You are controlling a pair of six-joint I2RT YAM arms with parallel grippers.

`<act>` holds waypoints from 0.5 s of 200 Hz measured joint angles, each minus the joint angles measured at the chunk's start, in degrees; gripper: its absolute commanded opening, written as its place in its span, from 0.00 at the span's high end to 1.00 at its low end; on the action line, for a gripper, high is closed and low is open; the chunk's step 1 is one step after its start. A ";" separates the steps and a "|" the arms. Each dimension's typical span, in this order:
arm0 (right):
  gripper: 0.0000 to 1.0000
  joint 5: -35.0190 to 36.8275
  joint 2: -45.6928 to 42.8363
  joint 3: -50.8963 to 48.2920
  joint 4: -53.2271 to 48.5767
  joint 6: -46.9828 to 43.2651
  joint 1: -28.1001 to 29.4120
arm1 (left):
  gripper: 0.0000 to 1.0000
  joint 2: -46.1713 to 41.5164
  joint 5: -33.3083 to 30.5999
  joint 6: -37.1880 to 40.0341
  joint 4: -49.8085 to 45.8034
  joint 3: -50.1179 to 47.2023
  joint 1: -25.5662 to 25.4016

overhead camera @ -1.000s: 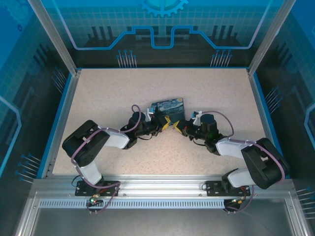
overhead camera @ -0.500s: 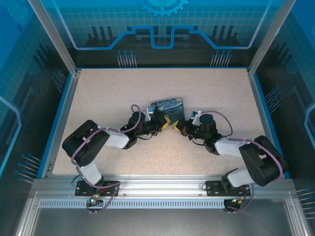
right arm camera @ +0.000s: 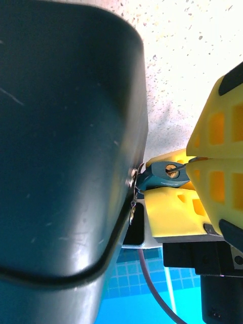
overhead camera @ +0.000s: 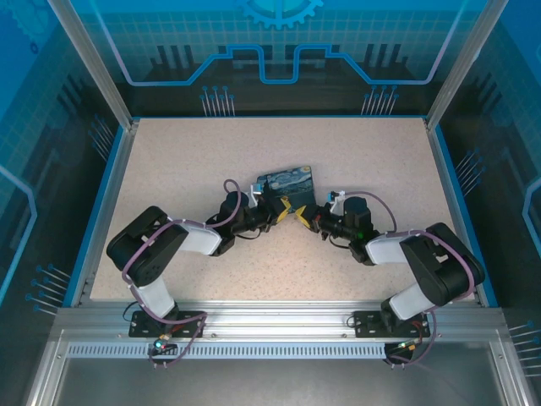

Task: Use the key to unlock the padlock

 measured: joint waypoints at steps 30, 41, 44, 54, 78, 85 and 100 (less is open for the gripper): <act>1.00 -1.66 1.60 -0.09 2.97 2.58 -0.74 | 1.00 0.00 -0.35 -0.02 0.35 0.00 0.00; 1.00 -2.08 2.08 -0.09 3.78 3.17 -0.96 | 1.00 0.00 -0.44 -0.20 0.68 0.00 0.00; 1.00 -2.19 2.19 -0.09 4.00 3.43 -0.98 | 1.00 0.00 -0.48 -0.22 0.68 0.00 0.00; 1.00 -2.51 2.38 -0.09 4.52 3.87 -1.16 | 1.00 0.00 -0.50 -0.44 0.94 0.00 0.04; 1.00 -3.41 2.56 -0.09 5.25 4.11 -1.66 | 1.00 -0.02 -0.52 -1.03 1.42 0.00 0.04; 1.00 -3.58 2.73 -0.09 5.44 4.17 -1.70 | 1.00 -0.02 -0.52 -1.09 1.49 0.00 0.04; 1.00 -4.15 3.65 0.00 6.51 4.39 -1.88 | 1.00 -0.09 -0.61 -1.25 1.44 0.00 0.07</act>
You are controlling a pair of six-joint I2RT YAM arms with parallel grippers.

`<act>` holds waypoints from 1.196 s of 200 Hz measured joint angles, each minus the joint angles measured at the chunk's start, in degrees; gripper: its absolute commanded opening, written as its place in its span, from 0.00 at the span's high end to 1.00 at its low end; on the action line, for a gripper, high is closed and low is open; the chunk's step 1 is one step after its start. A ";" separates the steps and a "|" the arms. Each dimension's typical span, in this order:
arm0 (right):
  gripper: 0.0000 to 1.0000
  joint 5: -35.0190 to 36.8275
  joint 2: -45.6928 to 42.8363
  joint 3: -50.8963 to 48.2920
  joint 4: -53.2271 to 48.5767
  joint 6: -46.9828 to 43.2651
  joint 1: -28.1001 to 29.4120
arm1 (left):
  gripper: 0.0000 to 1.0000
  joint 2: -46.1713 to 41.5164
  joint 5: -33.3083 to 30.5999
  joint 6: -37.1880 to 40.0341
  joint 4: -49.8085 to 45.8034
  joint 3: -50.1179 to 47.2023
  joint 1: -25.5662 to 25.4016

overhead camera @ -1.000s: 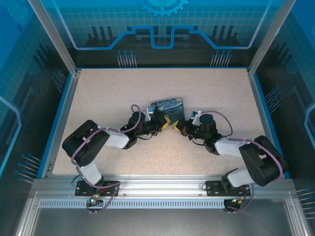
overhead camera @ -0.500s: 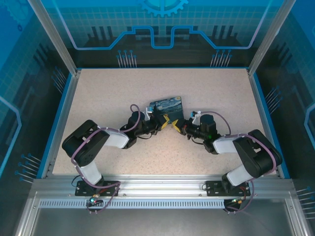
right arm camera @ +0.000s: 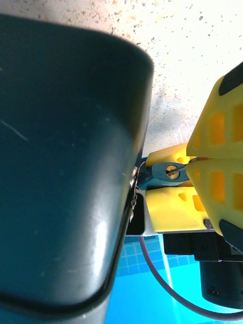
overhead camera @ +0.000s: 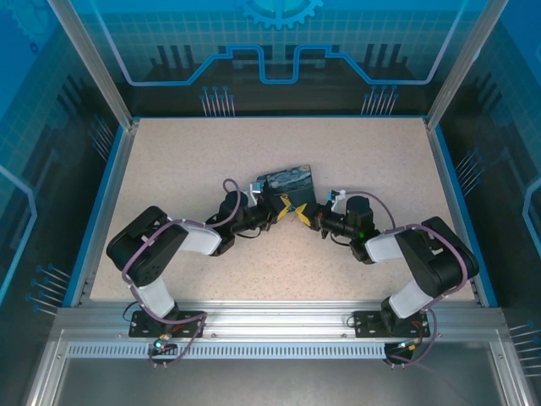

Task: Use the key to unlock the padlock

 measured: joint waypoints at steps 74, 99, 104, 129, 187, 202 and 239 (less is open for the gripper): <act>1.00 -1.97 5.75 2.62 5.46 2.54 -0.17 | 1.00 -0.24 -1.95 -0.07 -0.35 0.00 0.79; 1.00 -2.10 5.49 3.69 3.72 1.77 -0.15 | 1.00 -0.39 -2.14 -0.07 -0.33 0.00 1.01; 1.00 -2.10 5.22 3.98 2.86 1.16 -0.13 | 1.00 -0.39 -2.21 -0.07 -0.31 0.00 1.05; 1.00 -2.19 2.97 5.75 -3.41 -2.69 -0.15 | 1.00 -0.46 -2.43 -0.07 -0.07 0.00 1.11; 1.00 -6.34 2.75 8.87 -9.40 -8.48 -2.16 | 1.00 -0.66 -2.56 -0.07 0.28 -0.02 1.20; 1.00 -7.87 3.82 9.55 -9.33 -8.98 -2.75 | 1.00 -0.66 -2.56 -0.04 0.28 0.00 1.20; 1.00 -9.97 5.25 10.51 -9.31 -9.66 -3.56 | 1.00 -0.66 -2.58 -0.02 -0.04 -0.02 1.20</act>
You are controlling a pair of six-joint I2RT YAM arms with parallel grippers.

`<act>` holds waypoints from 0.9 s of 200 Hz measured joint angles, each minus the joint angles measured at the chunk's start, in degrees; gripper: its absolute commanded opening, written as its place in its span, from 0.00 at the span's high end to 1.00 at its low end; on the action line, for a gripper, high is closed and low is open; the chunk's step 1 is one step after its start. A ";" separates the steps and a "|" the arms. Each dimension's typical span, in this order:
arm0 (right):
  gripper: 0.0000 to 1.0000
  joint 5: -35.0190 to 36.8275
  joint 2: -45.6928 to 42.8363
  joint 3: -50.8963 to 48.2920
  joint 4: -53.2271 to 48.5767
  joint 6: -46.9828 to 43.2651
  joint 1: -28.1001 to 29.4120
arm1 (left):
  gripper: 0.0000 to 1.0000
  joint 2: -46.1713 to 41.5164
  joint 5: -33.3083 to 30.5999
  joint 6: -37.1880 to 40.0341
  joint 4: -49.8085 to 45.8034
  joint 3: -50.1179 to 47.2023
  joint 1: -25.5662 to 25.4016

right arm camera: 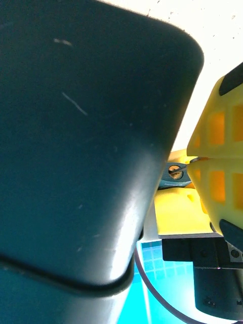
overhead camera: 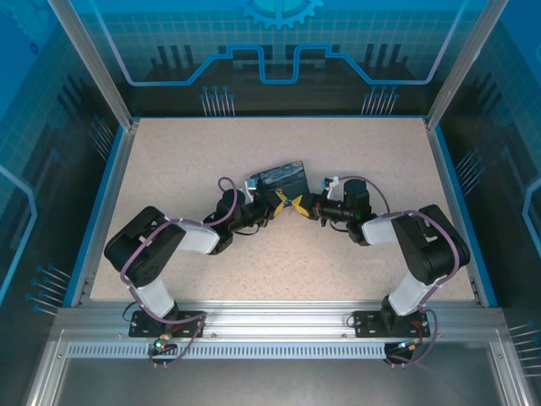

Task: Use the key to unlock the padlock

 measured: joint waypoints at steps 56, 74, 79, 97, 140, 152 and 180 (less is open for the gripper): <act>1.00 -1.27 0.28 1.66 -2.36 -2.69 -0.68 | 1.00 -0.11 0.02 0.00 0.09 0.00 0.00; 1.00 -1.68 0.87 1.70 -1.68 -1.79 -0.76 | 1.00 -0.11 0.00 0.00 0.02 0.00 0.00; 1.00 -1.79 1.29 1.70 -0.94 -0.85 -0.76 | 1.00 -0.11 0.00 0.00 -0.07 0.00 0.00; 1.00 -2.62 3.37 1.70 2.27 3.19 -0.92 | 1.00 -0.11 -0.24 0.00 -0.35 0.00 0.11; 1.00 -3.06 5.84 1.70 6.86 10.32 -0.90 | 1.00 -0.11 0.72 0.02 -0.70 0.00 -0.09; 1.00 -3.41 5.79 1.81 6.29 10.25 -0.90 | 1.00 -0.11 0.90 0.02 -0.74 0.00 -0.22; 1.00 -4.04 5.27 2.89 3.37 8.72 -0.92 | 1.00 -0.11 1.05 0.02 -0.72 0.00 -0.22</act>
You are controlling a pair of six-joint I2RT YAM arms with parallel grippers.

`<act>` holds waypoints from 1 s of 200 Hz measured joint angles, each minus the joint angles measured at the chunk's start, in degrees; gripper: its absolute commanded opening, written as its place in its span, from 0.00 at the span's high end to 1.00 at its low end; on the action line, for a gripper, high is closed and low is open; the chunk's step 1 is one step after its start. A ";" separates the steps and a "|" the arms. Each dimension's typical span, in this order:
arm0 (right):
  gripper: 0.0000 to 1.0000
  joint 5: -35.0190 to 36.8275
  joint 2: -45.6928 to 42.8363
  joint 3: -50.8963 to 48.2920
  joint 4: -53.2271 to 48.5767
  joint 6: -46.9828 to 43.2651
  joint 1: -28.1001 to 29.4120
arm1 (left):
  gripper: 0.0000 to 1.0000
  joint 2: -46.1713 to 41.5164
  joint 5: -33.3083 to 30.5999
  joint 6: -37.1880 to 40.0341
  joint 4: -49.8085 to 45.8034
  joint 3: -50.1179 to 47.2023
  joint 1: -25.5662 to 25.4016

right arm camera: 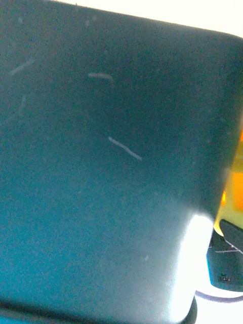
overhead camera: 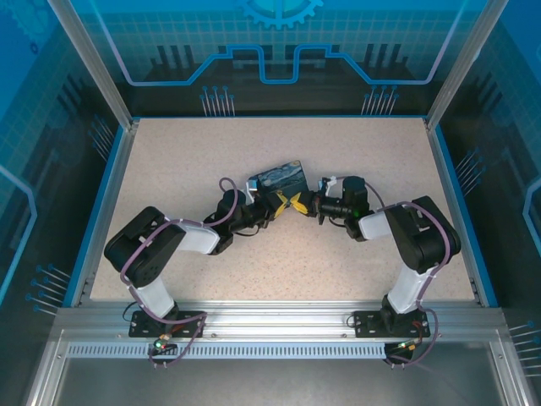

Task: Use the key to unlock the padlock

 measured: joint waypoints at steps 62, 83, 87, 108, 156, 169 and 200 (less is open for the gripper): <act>1.00 0.55 -0.09 2.27 -4.31 -2.69 0.83 | 1.00 0.00 -0.44 -0.02 -0.04 0.00 0.33; 1.00 1.38 -0.63 2.78 -6.27 -4.24 1.18 | 1.00 0.00 -0.59 0.00 -0.09 -0.04 0.39; 1.00 1.40 -0.70 2.91 -6.54 -4.35 1.20 | 1.00 0.00 -0.61 0.02 -0.07 -0.09 0.39; 1.00 1.75 -0.70 3.39 -7.76 -5.01 1.40 | 1.00 0.00 -0.94 0.02 -0.07 -0.17 0.42; 1.00 2.64 -0.70 4.17 -9.01 -5.14 1.79 | 1.00 0.02 -1.77 0.22 0.02 -0.33 0.44; 1.00 2.84 -0.70 4.17 -9.14 -5.14 1.90 | 1.00 0.02 -1.88 0.50 0.00 -0.44 0.44; 1.00 2.89 -0.70 4.17 -9.38 -5.11 1.90 | 1.00 0.02 -1.88 1.99 -0.07 -0.48 0.44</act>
